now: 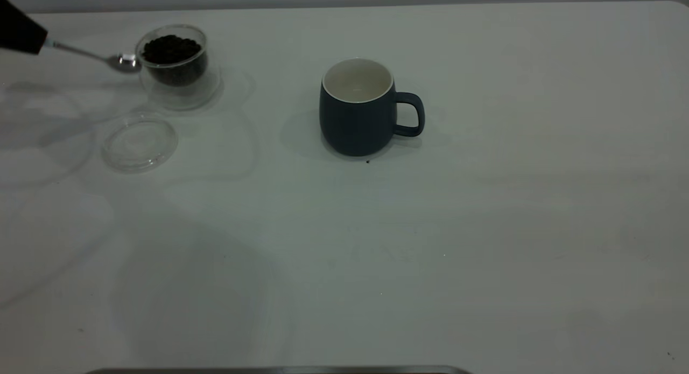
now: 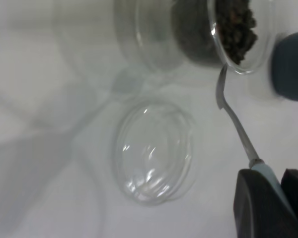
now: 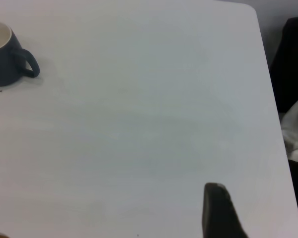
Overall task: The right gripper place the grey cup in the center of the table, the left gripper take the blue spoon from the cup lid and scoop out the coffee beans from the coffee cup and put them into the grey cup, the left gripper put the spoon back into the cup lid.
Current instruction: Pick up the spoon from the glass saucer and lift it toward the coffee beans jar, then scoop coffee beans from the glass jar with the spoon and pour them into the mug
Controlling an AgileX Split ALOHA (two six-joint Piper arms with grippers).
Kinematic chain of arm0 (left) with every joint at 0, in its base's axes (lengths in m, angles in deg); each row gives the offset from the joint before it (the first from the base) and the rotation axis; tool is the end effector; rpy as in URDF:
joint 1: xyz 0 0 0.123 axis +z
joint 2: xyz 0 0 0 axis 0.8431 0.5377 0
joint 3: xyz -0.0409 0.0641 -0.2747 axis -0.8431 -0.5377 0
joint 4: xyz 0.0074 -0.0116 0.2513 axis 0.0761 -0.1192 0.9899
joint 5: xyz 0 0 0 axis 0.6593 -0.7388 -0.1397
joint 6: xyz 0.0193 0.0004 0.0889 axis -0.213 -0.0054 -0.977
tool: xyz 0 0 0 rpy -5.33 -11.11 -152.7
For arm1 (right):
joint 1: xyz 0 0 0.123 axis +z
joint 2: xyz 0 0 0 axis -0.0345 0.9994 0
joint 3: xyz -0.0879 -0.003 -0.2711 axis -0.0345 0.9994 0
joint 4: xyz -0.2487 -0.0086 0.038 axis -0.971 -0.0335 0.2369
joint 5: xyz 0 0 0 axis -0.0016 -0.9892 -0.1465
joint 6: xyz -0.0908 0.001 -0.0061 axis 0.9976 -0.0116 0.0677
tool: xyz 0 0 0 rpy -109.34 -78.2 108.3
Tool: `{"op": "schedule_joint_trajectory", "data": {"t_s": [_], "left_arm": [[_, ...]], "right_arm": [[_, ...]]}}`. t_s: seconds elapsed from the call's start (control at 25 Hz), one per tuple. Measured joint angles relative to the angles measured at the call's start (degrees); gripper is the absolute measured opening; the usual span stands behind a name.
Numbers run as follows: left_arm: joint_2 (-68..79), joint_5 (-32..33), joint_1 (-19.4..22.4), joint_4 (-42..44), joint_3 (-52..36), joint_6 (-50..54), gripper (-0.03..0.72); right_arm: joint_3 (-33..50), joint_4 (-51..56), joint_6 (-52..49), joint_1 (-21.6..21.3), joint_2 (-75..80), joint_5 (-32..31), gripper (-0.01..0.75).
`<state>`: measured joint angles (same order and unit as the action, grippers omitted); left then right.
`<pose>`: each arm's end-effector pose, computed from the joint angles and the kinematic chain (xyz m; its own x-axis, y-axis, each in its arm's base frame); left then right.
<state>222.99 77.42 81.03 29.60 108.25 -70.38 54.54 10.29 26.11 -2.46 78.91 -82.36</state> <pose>0.4542 0.1268 0.0910 -0.9293 -0.0417 -0.3670 0.2093 0.7593 -0.6162 -0.0069 0.0023 0.2638 -0.5217 -0.0970 -0.8476 -0.0664 0.9951 -0.0730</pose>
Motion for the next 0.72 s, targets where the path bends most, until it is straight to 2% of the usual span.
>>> {"op": "schedule_joint_trajectory", "data": {"t_s": [0.28, 0.44, 0.6, 0.72], "left_arm": [[-0.60, 0.00, -1.47, -4.60, 0.00, -5.65, 0.120], [-0.60, -0.08, -2.89, -4.99, 0.00, -12.28, 0.120], [-0.60, -3.62, -5.42, -5.16, 0.00, -21.59, 0.120], [-0.60, -6.59, -6.94, -5.06, 0.00, -24.18, 0.120]], "right_arm": [[0.00, 0.00, 0.08, 0.00, 0.00, 0.00, 0.363], [0.00, 0.00, 0.08, 0.00, 0.00, 0.00, 0.363], [0.00, 0.00, 0.08, 0.00, 0.00, 0.00, 0.363], [0.00, 0.00, 0.00, 0.00, 0.00, 0.00, 0.363]]}}
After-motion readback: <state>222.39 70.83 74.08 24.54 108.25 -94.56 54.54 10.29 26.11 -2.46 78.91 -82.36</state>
